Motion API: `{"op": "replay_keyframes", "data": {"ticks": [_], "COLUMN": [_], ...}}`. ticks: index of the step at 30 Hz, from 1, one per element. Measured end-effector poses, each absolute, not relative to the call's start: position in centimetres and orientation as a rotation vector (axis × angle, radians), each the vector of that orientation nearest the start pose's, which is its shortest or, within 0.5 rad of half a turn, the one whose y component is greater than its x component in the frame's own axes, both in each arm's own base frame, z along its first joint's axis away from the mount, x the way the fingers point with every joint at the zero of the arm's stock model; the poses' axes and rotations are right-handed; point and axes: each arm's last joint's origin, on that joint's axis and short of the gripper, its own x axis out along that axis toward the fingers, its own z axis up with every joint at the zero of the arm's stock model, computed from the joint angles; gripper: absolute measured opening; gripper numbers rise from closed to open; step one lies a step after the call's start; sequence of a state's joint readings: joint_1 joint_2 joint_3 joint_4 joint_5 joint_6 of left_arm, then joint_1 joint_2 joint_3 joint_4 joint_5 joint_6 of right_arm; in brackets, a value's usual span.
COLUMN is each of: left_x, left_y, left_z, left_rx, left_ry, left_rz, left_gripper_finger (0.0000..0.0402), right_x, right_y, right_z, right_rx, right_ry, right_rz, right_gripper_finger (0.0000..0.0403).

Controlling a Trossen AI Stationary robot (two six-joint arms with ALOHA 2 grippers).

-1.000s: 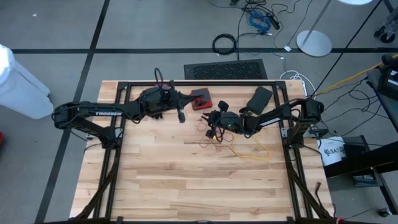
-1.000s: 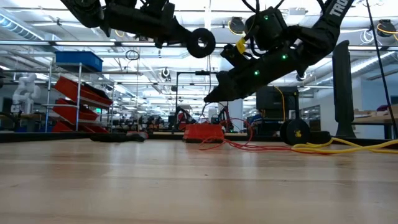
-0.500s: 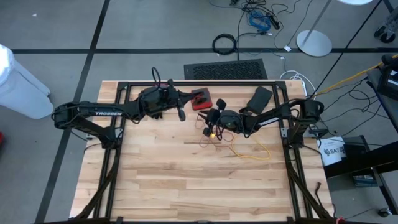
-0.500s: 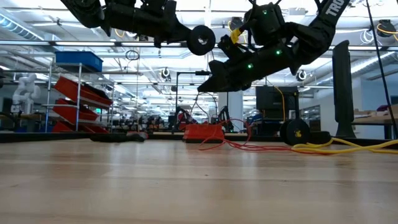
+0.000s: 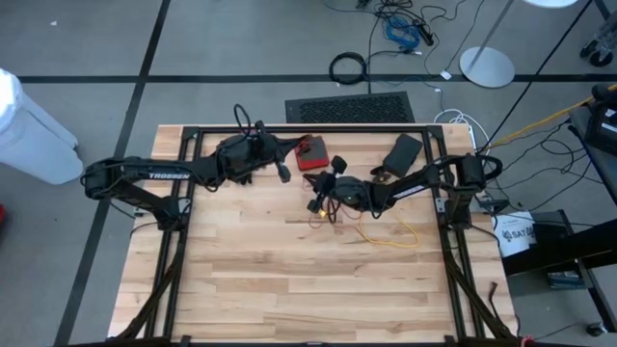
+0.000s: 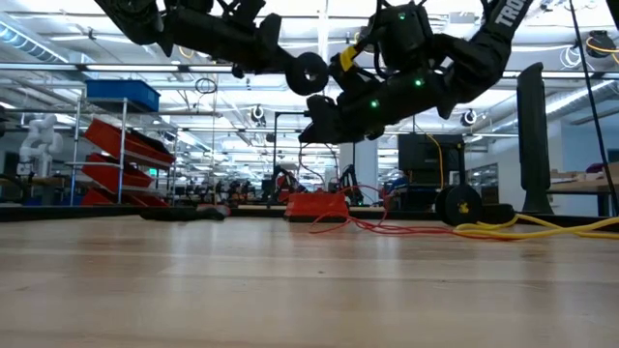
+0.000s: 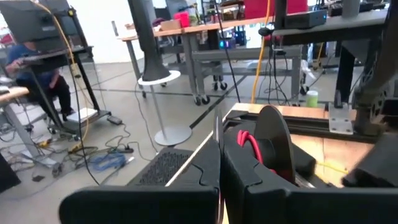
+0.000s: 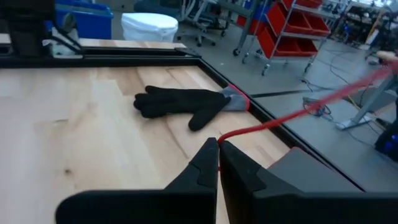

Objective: Coil cords
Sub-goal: Coil the red wire onto the spool

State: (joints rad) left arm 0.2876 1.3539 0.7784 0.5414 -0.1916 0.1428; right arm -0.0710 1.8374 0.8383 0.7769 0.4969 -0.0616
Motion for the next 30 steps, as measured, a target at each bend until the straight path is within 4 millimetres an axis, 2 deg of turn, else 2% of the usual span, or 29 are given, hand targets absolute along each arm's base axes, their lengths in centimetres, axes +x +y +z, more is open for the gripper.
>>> {"op": "replay_keyframes", "data": {"ticks": [12,16,19,23,30], "left_x": [30.9,31.2,31.2,30.7,28.9], "left_y": [8.8,8.9,8.9,8.8,8.4], "left_z": [23.5,22.7,22.9,24.1,26.5], "left_rx": [0.182,0.192,0.196,0.209,0.258], "left_ry": [0.181,0.211,0.202,0.161,0.167], "left_rz": [0.524,0.536,0.538,0.541,0.564], "left_gripper_finger": [0.0,0.0,0.0,0.0,0.0], "right_x": [38.1,38.1,37.9,37.7,37.4], "right_y": [-4.3,-4.2,-4.1,-3.9,-2.6], "right_z": [18.4,18.3,17.6,17.0,16.6], "right_rx": [-0.089,-0.089,-0.098,-0.112,-0.18], "right_ry": [0.29,0.308,0.38,0.448,0.525], "right_rz": [-0.558,-0.538,-0.533,-0.52,-0.476], "right_gripper_finger": [0.0,0.0,0.0,0.0009,0.0073]}}
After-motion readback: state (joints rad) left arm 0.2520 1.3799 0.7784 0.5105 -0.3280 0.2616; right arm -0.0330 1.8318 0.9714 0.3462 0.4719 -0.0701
